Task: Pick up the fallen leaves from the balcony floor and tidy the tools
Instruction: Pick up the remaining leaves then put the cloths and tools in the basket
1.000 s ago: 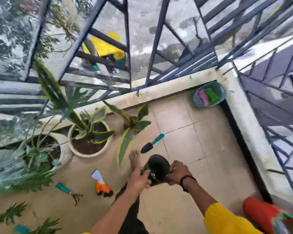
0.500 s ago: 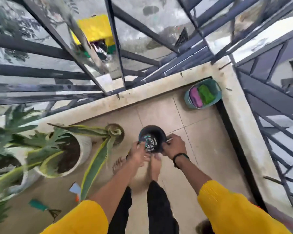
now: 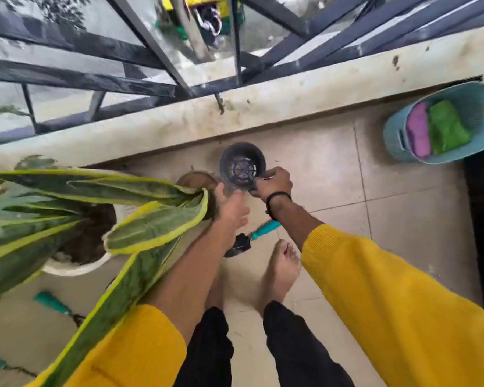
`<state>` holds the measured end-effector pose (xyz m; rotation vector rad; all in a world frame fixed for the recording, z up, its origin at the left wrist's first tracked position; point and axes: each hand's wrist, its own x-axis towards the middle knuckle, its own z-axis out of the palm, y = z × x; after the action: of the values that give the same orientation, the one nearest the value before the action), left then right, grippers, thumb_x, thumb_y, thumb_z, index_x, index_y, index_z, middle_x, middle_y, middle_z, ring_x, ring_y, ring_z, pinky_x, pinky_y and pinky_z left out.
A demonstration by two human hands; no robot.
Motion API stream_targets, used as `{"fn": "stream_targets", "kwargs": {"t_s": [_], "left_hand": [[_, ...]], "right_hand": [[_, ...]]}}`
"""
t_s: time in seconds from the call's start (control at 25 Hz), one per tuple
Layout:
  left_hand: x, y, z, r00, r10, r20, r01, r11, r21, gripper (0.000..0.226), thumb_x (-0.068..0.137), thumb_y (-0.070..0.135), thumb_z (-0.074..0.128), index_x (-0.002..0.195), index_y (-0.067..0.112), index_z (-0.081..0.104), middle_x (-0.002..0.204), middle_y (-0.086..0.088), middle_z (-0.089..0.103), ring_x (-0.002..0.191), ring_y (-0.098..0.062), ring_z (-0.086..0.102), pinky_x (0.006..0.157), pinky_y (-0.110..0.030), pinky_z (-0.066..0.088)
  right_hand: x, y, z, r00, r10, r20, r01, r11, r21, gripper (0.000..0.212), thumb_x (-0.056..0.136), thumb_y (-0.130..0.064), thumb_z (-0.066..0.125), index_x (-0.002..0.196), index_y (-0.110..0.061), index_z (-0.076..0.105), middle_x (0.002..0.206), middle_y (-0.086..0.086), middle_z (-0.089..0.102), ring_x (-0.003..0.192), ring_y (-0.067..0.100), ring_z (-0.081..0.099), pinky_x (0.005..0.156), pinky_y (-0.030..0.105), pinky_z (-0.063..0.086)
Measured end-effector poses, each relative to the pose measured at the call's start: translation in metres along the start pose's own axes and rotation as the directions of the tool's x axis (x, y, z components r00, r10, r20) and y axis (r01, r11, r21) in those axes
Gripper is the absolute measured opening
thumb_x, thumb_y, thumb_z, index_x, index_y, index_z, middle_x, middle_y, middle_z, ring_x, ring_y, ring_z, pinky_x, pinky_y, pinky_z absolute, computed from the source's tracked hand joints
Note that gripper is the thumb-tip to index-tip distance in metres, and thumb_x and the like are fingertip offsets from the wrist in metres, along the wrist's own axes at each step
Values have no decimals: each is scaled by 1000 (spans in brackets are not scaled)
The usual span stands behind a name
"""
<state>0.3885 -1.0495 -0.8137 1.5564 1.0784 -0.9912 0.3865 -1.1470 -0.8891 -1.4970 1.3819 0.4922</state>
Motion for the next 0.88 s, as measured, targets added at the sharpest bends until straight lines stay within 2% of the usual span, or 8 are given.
{"fn": "stream_targets", "kwargs": {"t_s": [0.2,0.36,0.44,0.56,0.64,0.72,0.76,0.88], "left_hand": [[8,-19,-11,998,58,-9,-57,993,100,51,105,11,40,152,29,32,90,4,55,68,-17,51,51,-23,42],[-5,-19,-15,997,81,15,-82,970,229,50,103,13,44,151,26,37,125,-12,63,99,-30,66,58,-22,45],[-23,-16,-18,993,113,32,-117,952,282,47,103,15,45,149,24,40,126,-13,63,100,-30,67,60,-23,45],[-60,1,-22,997,65,41,-74,953,295,36,105,19,43,140,15,48,121,-15,65,77,-18,61,53,-21,45],[-98,14,-17,995,-75,71,49,946,321,29,106,24,42,126,11,58,112,-10,69,77,-17,62,68,-26,50],[-137,23,-10,985,-122,119,62,907,416,25,106,27,41,101,15,62,102,-5,70,83,-19,64,87,-32,51],[-153,28,-3,982,-114,148,33,886,463,26,106,27,40,90,17,59,95,-4,68,81,-19,62,88,-32,49],[-207,31,22,978,-77,193,-39,844,535,33,106,28,45,77,15,54,77,-3,57,65,-14,50,63,-25,38]], "right_hand": [[19,-4,22,999,29,-42,-27,998,51,19,84,-4,74,97,-10,61,92,12,69,48,14,66,43,20,55],[23,-11,15,997,73,-15,-72,996,51,27,78,-3,78,100,-13,65,95,11,72,71,24,73,57,27,60],[16,-5,6,993,115,32,-116,992,42,29,76,-5,77,101,-14,65,95,13,74,73,26,74,67,36,64],[-15,-2,-26,983,150,109,-163,979,124,19,83,-9,71,101,-9,68,91,15,75,68,24,75,63,38,64],[-41,8,-58,979,136,153,-157,978,136,4,89,-11,64,87,-13,67,85,12,74,72,23,74,71,40,64],[-74,29,-89,979,161,125,-178,975,133,14,85,-16,61,72,-14,67,74,7,74,71,23,74,75,43,63],[-91,40,-109,977,204,60,-211,966,152,18,79,-19,61,65,-11,68,68,6,74,68,24,74,73,44,63],[-117,106,-155,951,309,-1,-299,920,255,21,65,-29,60,60,-12,72,64,4,74,71,26,75,74,47,63]]}}
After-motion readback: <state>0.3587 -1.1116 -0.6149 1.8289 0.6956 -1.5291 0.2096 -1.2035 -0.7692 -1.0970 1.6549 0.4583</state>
